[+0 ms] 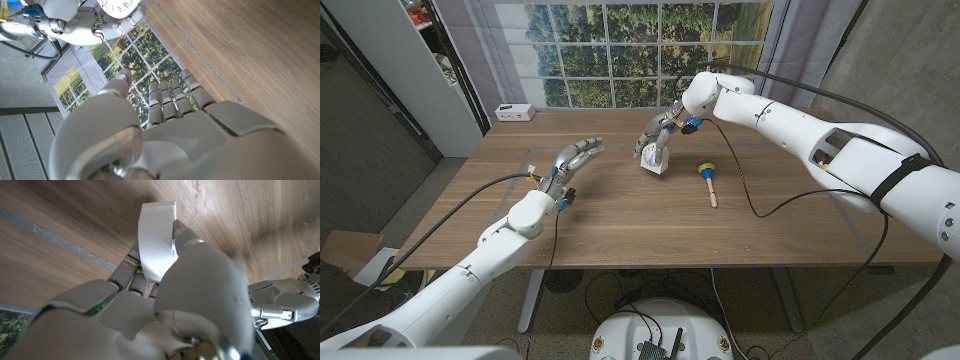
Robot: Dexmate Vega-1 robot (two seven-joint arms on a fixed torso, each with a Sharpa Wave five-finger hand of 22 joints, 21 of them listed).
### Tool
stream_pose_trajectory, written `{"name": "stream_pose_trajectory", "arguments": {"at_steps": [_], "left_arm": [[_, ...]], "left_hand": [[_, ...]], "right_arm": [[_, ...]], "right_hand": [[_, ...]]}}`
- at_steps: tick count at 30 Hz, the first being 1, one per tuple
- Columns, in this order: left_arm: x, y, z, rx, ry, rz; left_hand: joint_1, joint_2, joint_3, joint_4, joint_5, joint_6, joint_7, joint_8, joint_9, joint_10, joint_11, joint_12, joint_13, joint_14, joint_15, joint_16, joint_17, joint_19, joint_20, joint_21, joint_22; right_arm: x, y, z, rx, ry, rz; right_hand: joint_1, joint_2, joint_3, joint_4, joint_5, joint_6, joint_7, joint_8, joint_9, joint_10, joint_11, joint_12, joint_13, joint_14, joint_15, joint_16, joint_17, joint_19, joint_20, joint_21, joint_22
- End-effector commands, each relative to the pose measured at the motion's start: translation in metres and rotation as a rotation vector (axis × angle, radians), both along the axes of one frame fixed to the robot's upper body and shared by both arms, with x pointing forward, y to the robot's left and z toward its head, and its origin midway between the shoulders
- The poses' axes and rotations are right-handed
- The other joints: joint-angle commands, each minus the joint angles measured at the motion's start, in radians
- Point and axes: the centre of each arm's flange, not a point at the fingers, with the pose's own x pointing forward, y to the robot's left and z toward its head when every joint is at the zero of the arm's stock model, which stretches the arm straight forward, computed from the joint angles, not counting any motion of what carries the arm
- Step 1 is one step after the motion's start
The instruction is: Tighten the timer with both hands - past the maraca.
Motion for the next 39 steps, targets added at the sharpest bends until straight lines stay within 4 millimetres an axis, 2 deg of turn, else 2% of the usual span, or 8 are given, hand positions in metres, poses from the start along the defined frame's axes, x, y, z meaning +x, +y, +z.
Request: {"name": "stream_pose_trajectory", "arguments": {"at_steps": [1, 3, 5, 8, 12, 27, 34, 39], "left_arm": [[-0.008, -0.033, 0.006, 0.087, -0.135, 0.127], [-0.008, -0.038, 0.007, 0.1, -0.162, 0.136], [-0.008, -0.042, 0.009, 0.115, -0.187, 0.149], [-0.008, -0.046, 0.011, 0.117, -0.217, 0.156], [-0.005, -0.049, 0.014, 0.107, -0.235, 0.166], [0.001, -0.049, 0.029, 0.144, -0.277, 0.126], [-0.002, -0.045, 0.031, 0.191, -0.259, 0.095], [-0.006, -0.04, 0.029, 0.231, -0.229, 0.103]], "left_hand": [[0.043, -0.013, -0.009, -0.025, -0.002, 0.078, -0.036, 0.03, 0.014, 0.021, -0.019, 0.016, 0.015, 0.018, -0.02, 0.011, 0.006, -0.009, 0.005, 0.002, 0.003], [0.064, -0.022, -0.017, -0.028, 0.001, 0.114, -0.064, 0.044, 0.02, 0.03, -0.028, 0.023, 0.021, 0.021, -0.03, 0.012, 0.007, -0.014, 0.005, 0.002, 0.003], [0.085, -0.028, -0.024, -0.029, 0.005, 0.143, -0.073, 0.055, 0.026, 0.036, -0.042, 0.028, 0.027, 0.025, -0.039, 0.013, 0.008, -0.015, 0.005, 0.003, 0.004], [0.109, -0.032, -0.037, -0.025, 0.008, 0.211, -0.092, 0.083, 0.039, 0.046, -0.047, 0.037, 0.037, 0.032, -0.048, 0.017, 0.01, -0.015, 0.004, 0.006, 0.005], [0.125, -0.03, -0.046, -0.022, 0.01, 0.243, -0.084, 0.098, 0.049, 0.057, -0.051, 0.045, 0.045, 0.043, -0.056, 0.021, 0.011, -0.014, 0.0, 0.007, 0.005], [0.159, -0.017, -0.061, -0.018, 0.013, 0.287, -0.101, 0.119, 0.068, 0.059, -0.053, 0.052, 0.06, 0.042, -0.066, 0.022, 0.014, -0.014, -0.003, 0.01, 0.007], [0.15, -0.054, -0.098, -0.012, 0.016, 0.294, -0.102, 0.122, 0.08, 0.036, -0.049, 0.046, 0.068, 0.023, -0.06, 0.014, 0.014, -0.023, -0.002, 0.008, 0.007], [0.153, -0.064, -0.11, -0.01, 0.023, 0.305, -0.084, 0.128, 0.088, 0.023, -0.049, 0.043, 0.073, 0.011, -0.059, 0.01, 0.014, -0.03, 0.001, 0.007, 0.008]], "right_arm": [[-0.003, -0.007, 0.008, 0.277, 0.182, -0.083], [-0.004, -0.008, 0.008, 0.318, 0.211, -0.086], [-0.005, -0.009, 0.008, 0.354, 0.242, -0.088], [-0.006, -0.01, 0.008, 0.403, 0.277, -0.093], [-0.005, -0.013, 0.007, 0.488, 0.345, -0.101], [-0.006, -0.011, 0.003, 0.595, 0.459, -0.115], [-0.006, -0.009, 0.001, 0.615, 0.458, -0.115], [-0.006, -0.009, 0.0, 0.626, 0.454, -0.113]], "right_hand": [[-0.01, -0.007, 0.002, 0.003, 0.011, 0.013, 0.022, 0.002, 0.002, 0.031, 0.046, 0.007, 0.008, 0.059, -0.247, -0.015, -0.004, 0.002, -0.133, 0.008, -0.002], [-0.012, -0.008, 0.002, 0.003, 0.012, 0.016, 0.029, 0.002, 0.002, 0.033, 0.051, 0.008, 0.01, 0.057, -0.247, -0.021, -0.005, 0.0, -0.133, 0.009, -0.003], [-0.016, -0.008, 0.002, 0.004, 0.014, 0.015, 0.039, -0.001, 0.002, 0.031, 0.063, 0.008, 0.012, 0.055, -0.246, -0.028, -0.008, -0.002, -0.133, 0.01, -0.004], [-0.022, -0.011, 0.002, 0.005, 0.016, 0.017, 0.051, -0.003, 0.002, 0.03, 0.074, 0.008, 0.015, 0.049, -0.244, -0.04, -0.012, -0.005, -0.132, 0.012, -0.006], [-0.028, -0.01, 0.004, 0.007, 0.019, 0.022, 0.064, -0.005, 0.002, 0.03, 0.08, 0.008, 0.018, 0.048, -0.244, -0.049, -0.015, -0.007, -0.13, 0.013, -0.008], [-0.047, -0.014, 0.006, 0.009, 0.025, 0.024, 0.103, -0.015, 0.001, 0.027, 0.106, 0.008, 0.027, 0.047, -0.238, -0.076, -0.021, -0.014, -0.119, 0.017, -0.013], [-0.058, -0.014, 0.006, 0.012, 0.027, 0.02, 0.11, -0.022, 0.001, 0.02, 0.109, 0.006, 0.03, 0.04, -0.237, -0.088, -0.024, -0.018, -0.116, 0.018, -0.015], [-0.065, -0.014, 0.006, 0.014, 0.028, 0.019, 0.114, -0.025, 0.0, 0.015, 0.11, 0.004, 0.032, 0.037, -0.236, -0.094, -0.024, -0.023, -0.113, 0.017, -0.016]]}}
